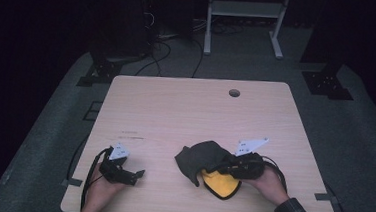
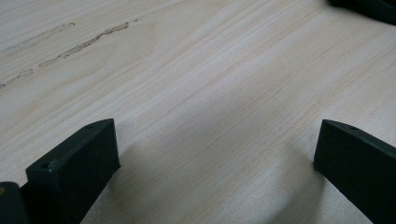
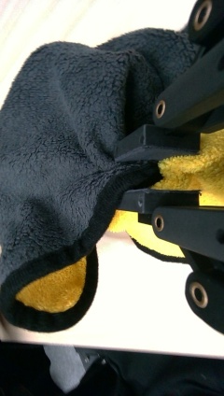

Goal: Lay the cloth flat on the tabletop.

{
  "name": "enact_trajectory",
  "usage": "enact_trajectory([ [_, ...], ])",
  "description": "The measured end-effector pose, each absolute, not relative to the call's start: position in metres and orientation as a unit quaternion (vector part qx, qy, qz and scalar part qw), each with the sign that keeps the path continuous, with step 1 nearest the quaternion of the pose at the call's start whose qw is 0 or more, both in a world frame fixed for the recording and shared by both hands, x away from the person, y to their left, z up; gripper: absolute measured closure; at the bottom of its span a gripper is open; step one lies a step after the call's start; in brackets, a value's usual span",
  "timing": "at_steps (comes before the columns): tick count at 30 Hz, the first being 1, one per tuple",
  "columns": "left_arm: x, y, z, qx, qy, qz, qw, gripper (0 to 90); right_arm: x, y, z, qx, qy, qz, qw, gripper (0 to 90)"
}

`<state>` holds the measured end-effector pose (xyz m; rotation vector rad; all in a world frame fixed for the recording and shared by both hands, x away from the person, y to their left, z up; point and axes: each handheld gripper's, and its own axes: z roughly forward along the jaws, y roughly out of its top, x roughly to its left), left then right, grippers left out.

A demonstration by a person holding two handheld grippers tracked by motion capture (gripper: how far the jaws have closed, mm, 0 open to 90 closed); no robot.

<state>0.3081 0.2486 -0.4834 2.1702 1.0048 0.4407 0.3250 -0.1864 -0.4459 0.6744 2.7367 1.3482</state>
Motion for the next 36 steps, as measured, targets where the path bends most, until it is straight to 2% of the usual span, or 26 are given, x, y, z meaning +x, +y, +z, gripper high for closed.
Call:
enact_trajectory([
  [3, 0.308, 0.248, -0.483, 0.837, 0.386, 0.17, 0.348, 0.0, 0.32, -0.193, -0.454, 0.222, 0.88, 0.421, 0.012, 73.2],
  [4, 0.308, 0.248, -0.483, 0.838, 0.386, 0.17, 0.348, 0.0, 0.32, -0.196, -0.46, 0.229, 0.882, 0.411, 0.015, 62.1],
  [5, 0.308, 0.248, -0.483, 0.838, 0.386, 0.17, 0.348, 0.0, 0.32, -0.196, -0.46, 0.229, 0.882, 0.411, 0.015, 62.1],
  [6, 0.308, 0.248, -0.483, 0.838, 0.385, 0.17, 0.347, 0.0, 0.321, -0.197, -0.461, 0.234, 0.883, 0.406, 0.014, 51.9],
  [7, 0.307, 0.247, -0.483, 0.839, 0.384, 0.17, 0.347, 0.0, 0.321, -0.197, -0.461, 0.234, 0.883, 0.406, 0.014, 51.9],
  [8, 0.306, 0.245, -0.482, 0.841, 0.379, 0.172, 0.345, 0.0, 0.319, -0.199, -0.457, 0.236, 0.88, 0.412, 0.02, 46.1],
  [9, 0.306, 0.243, -0.481, 0.842, 0.377, 0.172, 0.345, 0.0, 0.318, -0.2, -0.455, 0.237, 0.878, 0.414, 0.023, 44.2],
  [12, 0.303, 0.239, -0.478, 0.843, 0.369, 0.171, 0.351, 0.0, 0.314, -0.205, -0.448, 0.237, 0.872, 0.427, 0.033, 39.9],
  [18, 0.289, 0.205, -0.465, 0.857, 0.316, 0.16, 0.375, 0.0, 0.3, -0.205, -0.442, 0.223, 0.869, 0.441, 0.04, 38.8],
  [25, 0.279, 0.172, -0.458, 0.867, 0.272, 0.142, 0.394, 0.0, 0.289, -0.184, -0.437, 0.187, 0.872, 0.449, 0.051, 37.5],
  [28, 0.276, 0.16, -0.457, 0.87, 0.256, 0.134, 0.4, 0.0, 0.286, -0.171, -0.434, 0.17, 0.875, 0.45, 0.057, 38.8],
  [30, 0.275, 0.154, -0.456, 0.872, 0.251, 0.128, 0.401, 0.0, 0.285, -0.163, -0.433, 0.162, 0.877, 0.448, 0.065, 43.8],
  [32, 0.274, 0.147, -0.455, 0.871, 0.243, 0.122, 0.408, 0.0, 0.286, -0.157, -0.432, 0.152, 0.876, 0.452, 0.072, 54.1],
  [33, 0.272, 0.143, -0.454, 0.873, 0.236, 0.122, 0.409, 0.0, 0.287, -0.155, -0.431, 0.15, 0.875, 0.454, 0.073, 64.5],
  [34, 0.271, 0.14, -0.452, 0.874, 0.231, 0.122, 0.41, 0.0, 0.288, -0.152, -0.429, 0.144, 0.873, 0.459, 0.073, 70.4],
  [36, 0.27, 0.135, -0.449, 0.874, 0.222, 0.124, 0.414, 0.0, 0.292, -0.148, -0.426, 0.145, 0.873, 0.459, 0.075, 77.7],
])
